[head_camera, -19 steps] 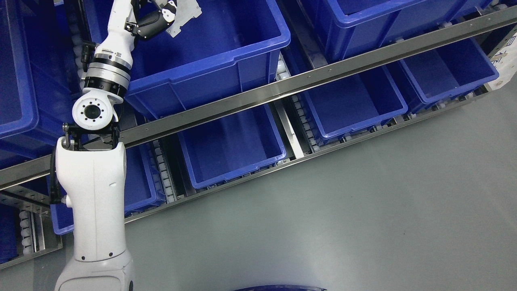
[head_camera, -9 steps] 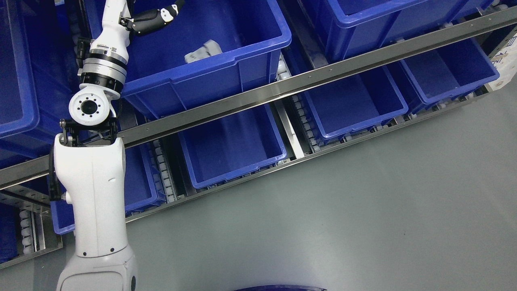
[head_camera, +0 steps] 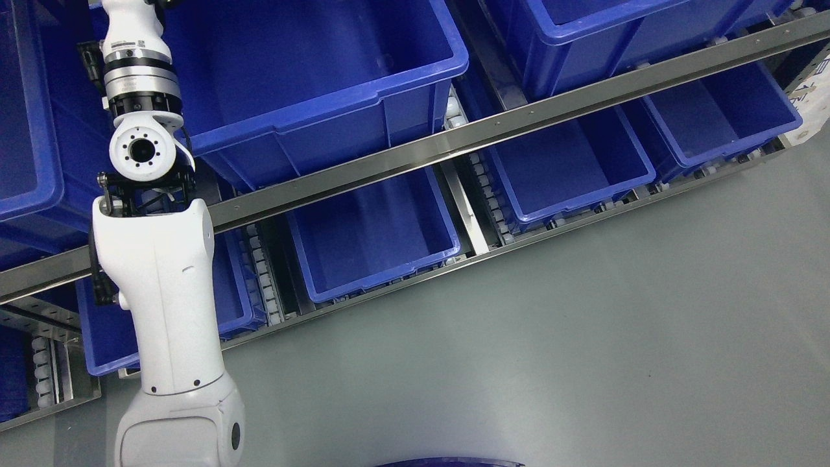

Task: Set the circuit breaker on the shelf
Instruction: 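Withdraw the empty left hand upward away from the bin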

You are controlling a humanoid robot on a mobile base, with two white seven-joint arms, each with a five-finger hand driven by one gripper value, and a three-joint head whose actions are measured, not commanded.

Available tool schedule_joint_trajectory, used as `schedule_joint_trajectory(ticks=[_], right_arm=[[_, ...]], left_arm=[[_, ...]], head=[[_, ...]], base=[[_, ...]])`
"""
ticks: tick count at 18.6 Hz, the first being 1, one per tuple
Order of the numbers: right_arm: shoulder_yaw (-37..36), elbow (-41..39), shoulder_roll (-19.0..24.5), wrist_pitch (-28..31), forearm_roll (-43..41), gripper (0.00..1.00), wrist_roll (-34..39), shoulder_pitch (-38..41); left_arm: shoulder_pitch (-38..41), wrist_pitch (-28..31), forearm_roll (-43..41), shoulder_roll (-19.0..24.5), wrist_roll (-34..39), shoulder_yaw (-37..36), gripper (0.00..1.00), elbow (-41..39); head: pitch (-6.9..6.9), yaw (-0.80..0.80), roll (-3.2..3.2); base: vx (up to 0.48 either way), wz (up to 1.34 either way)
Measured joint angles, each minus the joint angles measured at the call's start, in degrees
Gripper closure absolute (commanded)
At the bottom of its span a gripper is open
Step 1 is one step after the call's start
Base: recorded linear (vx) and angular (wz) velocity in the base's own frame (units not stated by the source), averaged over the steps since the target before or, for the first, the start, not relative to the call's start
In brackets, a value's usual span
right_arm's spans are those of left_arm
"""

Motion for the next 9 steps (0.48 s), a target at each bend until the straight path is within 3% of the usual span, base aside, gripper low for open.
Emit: schedule_joint_trajectory(ticks=[9], right_arm=[[0.0, 0.0, 0.0, 0.0, 0.0, 0.00, 0.0, 0.0]], left_arm=[[3.5, -0.1, 2.0, -1.7, -3.5, 3.8, 0.00, -2.3]], head=[[0.00, 0.00, 0.00]], base=[[0.000, 0.00]])
